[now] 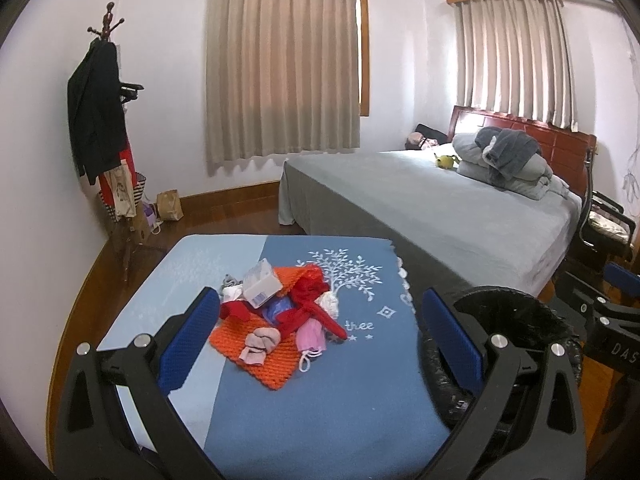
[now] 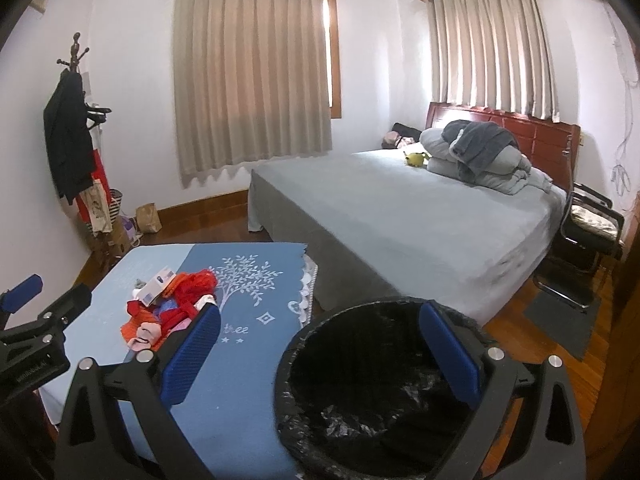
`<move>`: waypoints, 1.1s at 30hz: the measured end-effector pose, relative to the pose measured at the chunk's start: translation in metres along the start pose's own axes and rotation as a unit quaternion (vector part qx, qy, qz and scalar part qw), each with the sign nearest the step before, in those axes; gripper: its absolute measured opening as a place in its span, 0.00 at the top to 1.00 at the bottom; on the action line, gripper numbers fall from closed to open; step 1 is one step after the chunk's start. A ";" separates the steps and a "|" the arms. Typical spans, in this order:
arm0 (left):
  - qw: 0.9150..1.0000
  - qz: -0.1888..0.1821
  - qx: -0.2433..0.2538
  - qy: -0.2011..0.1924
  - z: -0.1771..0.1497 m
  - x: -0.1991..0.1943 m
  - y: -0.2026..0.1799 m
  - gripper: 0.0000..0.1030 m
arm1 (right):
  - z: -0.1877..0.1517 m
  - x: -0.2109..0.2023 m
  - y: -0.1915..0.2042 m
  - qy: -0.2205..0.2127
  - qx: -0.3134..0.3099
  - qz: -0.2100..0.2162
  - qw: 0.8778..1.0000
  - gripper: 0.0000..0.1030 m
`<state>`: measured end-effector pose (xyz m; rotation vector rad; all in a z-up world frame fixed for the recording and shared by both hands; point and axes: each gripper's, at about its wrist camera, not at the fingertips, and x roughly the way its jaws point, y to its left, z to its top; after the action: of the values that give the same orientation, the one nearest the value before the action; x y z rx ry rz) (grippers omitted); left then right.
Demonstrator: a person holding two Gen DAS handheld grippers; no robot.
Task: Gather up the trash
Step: 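Grasp the pink mask with the right gripper while the left gripper grasps the beige cloth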
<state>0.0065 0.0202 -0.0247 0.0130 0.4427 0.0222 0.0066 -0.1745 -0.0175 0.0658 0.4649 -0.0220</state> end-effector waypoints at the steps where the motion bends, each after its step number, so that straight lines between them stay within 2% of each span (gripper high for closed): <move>1: 1.000 0.004 -0.001 0.002 0.001 0.003 0.004 0.05 | 0.000 0.004 0.000 0.001 0.000 0.003 1.000 0.06; 13: 0.996 0.080 -0.016 0.043 -0.025 0.062 0.078 0.05 | -0.014 0.087 0.039 0.029 -0.011 0.043 0.999 0.07; 19: 0.993 0.096 -0.019 0.067 -0.044 0.099 0.102 0.05 | -0.030 0.134 0.071 0.058 -0.015 0.067 0.996 0.18; 23: 0.991 0.107 -0.022 0.079 -0.058 0.117 0.113 0.05 | -0.043 0.162 0.099 0.080 -0.034 0.092 0.992 0.30; 27: 0.989 0.112 -0.031 0.087 -0.064 0.129 0.127 0.05 | -0.056 0.181 0.124 0.100 -0.049 0.115 0.987 0.42; 33: 0.988 0.111 -0.038 0.103 -0.072 0.152 0.139 0.07 | -0.070 0.202 0.156 0.131 -0.073 0.149 0.977 0.53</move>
<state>0.1102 0.1635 -0.1518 -0.0149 0.6458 0.2624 0.1618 -0.0153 -0.1615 -0.0067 0.7150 0.3193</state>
